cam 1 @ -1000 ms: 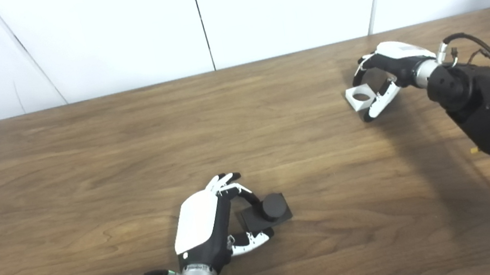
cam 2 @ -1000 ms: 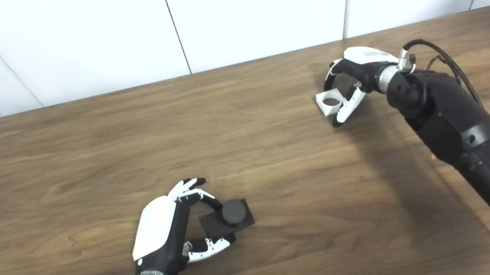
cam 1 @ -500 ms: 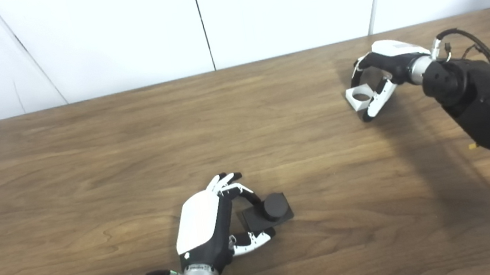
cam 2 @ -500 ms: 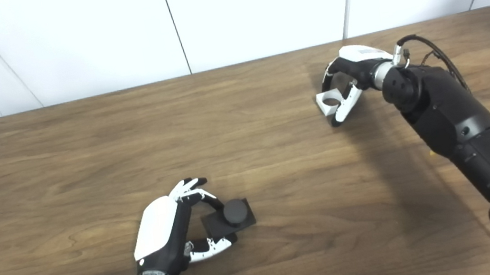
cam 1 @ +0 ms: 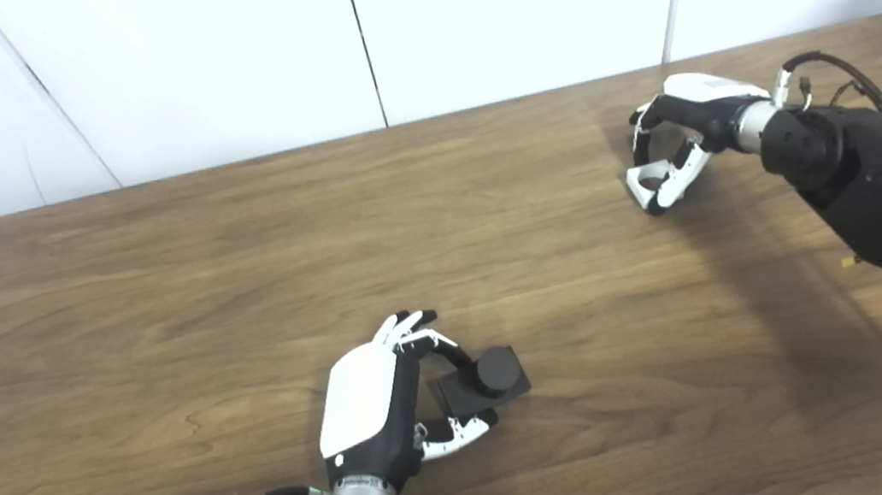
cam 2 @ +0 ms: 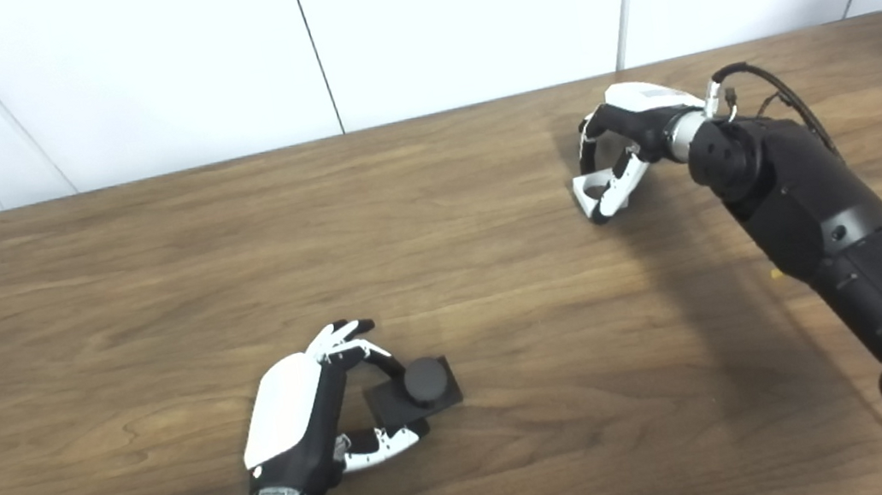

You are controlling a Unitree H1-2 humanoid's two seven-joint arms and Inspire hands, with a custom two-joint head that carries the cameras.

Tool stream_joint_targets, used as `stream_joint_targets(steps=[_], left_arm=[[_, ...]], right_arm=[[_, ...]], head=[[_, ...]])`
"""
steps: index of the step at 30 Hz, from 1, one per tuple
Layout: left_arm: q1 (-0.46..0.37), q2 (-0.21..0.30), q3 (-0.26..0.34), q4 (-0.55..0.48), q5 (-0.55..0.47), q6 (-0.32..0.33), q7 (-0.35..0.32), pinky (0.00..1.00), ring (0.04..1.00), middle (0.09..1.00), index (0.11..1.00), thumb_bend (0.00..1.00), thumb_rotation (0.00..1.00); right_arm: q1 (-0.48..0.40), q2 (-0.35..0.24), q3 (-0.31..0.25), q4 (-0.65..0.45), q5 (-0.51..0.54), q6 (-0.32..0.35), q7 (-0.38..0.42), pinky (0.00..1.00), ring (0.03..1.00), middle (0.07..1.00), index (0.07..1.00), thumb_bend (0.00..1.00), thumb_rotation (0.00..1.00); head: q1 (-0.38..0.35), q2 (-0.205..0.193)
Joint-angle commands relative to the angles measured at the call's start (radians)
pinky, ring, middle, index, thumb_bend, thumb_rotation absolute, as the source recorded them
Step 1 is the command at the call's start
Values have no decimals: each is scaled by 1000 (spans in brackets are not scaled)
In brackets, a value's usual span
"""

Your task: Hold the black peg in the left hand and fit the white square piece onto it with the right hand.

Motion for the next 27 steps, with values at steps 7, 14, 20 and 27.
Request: stream_joint_targets(steps=[7,14,20,27], left_arm=[[23,-42,-11,17,-18,8,-26,835,943,881,494,503,72],[22,-40,-12,14,-20,17,-32,842,948,885,494,503,71],[19,-37,-10,24,-22,10,-24,830,944,881,494,503,70],[12,-35,-10,36,-14,4,-17,827,935,875,494,504,72]], right_arm=[[-41,-9,-4,-10,-11,-9,-18,925,976,909,493,522,142],[-31,-11,-18,-37,-1,-12,-26,919,975,904,493,523,141],[-18,-22,-29,-107,-5,-13,-24,929,978,901,492,524,142],[-5,-36,-35,-204,-5,-8,1,931,982,906,492,524,143]], head=[[-1,0],[-1,0],[-4,0],[-6,-2]])
